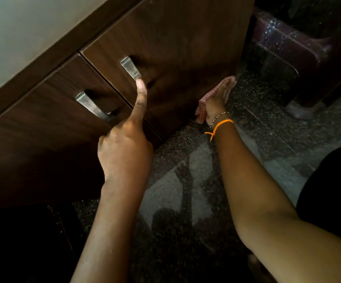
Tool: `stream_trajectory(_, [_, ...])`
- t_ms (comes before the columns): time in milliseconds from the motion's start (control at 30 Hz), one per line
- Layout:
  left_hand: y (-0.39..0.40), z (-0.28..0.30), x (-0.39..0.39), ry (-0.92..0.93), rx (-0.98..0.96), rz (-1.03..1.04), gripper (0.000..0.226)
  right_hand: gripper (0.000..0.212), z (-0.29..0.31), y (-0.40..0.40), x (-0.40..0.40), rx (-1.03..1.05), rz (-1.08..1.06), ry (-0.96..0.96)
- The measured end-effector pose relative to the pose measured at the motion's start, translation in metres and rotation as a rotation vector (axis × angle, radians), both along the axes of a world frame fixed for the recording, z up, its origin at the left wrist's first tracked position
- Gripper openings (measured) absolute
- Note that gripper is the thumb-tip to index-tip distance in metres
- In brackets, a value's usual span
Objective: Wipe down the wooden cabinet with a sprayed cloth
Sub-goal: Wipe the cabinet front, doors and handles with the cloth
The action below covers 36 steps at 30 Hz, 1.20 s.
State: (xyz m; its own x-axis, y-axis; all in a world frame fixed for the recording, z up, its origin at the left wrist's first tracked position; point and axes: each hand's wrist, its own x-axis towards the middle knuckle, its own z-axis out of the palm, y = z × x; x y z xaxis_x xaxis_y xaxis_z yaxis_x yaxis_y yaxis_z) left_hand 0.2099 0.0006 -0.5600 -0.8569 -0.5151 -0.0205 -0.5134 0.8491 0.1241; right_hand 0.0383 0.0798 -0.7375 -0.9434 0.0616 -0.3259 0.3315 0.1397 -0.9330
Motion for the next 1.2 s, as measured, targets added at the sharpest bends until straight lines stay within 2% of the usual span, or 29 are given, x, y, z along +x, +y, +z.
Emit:
stream_trajectory(100, [-0.002, 0.003, -0.001, -0.032, -0.002, 0.005, 0.086, 0.07, 0.001, -0.001, 0.009, -0.12, 0.037, -0.064])
stream_trajectory(233, [0.002, 0.003, -0.002, -0.032, -0.074, 0.009, 0.086, 0.062, 0.006, -0.02, 0.04, -0.06, 0.071, -0.089])
stream_trajectory(333, [0.005, -0.001, -0.003, -0.012, -0.111, 0.013, 0.087, 0.06, -0.004, -0.042, 0.079, -0.168, 0.175, -0.196])
stream_trajectory(400, [0.005, 0.0, -0.003, -0.011, -0.095, 0.014, 0.086, 0.067, -0.013, -0.061, 0.105, -0.228, 0.226, -0.252])
stream_trajectory(433, [0.004, 0.0, -0.003, -0.011, -0.082, 0.017, 0.086, 0.076, -0.016, -0.068, 0.114, -0.269, 0.229, -0.221])
stream_trajectory(500, [0.006, 0.002, -0.003, -0.007, -0.071, 0.018, 0.085, 0.096, -0.068, -0.086, 0.112, -0.362, 0.205, -0.175])
stream_trajectory(567, [0.005, 0.002, -0.002, -0.001, -0.072, 0.007, 0.086, 0.092, -0.08, -0.09, 0.101, -0.444, 0.168, -0.185])
stream_trajectory(667, [0.002, 0.003, -0.001, 0.0, -0.079, -0.003, 0.087, 0.078, -0.037, -0.071, 0.087, -0.348, 0.03, -0.117])
stream_trajectory(833, [0.002, -0.002, -0.001, 0.035, -0.123, -0.013, 0.088, 0.049, -0.034, -0.049, 0.018, -0.148, -0.293, 0.145])
stream_trajectory(900, [0.0, -0.005, -0.001, 0.046, -0.125, -0.009, 0.09, 0.048, -0.029, -0.038, -0.004, -0.159, -0.332, 0.212])
stream_trajectory(967, [-0.002, -0.005, 0.0, 0.049, -0.139, -0.009, 0.09, 0.05, -0.025, -0.026, -0.019, -0.031, -0.372, 0.244])
stream_trajectory(1033, [-0.002, -0.005, 0.0, 0.052, -0.154, -0.013, 0.09, 0.051, -0.031, -0.019, -0.028, -0.104, -0.341, 0.2])
stream_trajectory(1100, [-0.002, -0.003, 0.001, 0.05, -0.17, -0.015, 0.09, 0.053, -0.037, -0.012, -0.034, -0.08, -0.305, 0.12])
stream_trajectory(1200, [-0.002, -0.001, 0.0, 0.032, -0.158, 0.008, 0.088, 0.058, -0.028, -0.006, -0.032, -0.111, -0.164, 0.008])
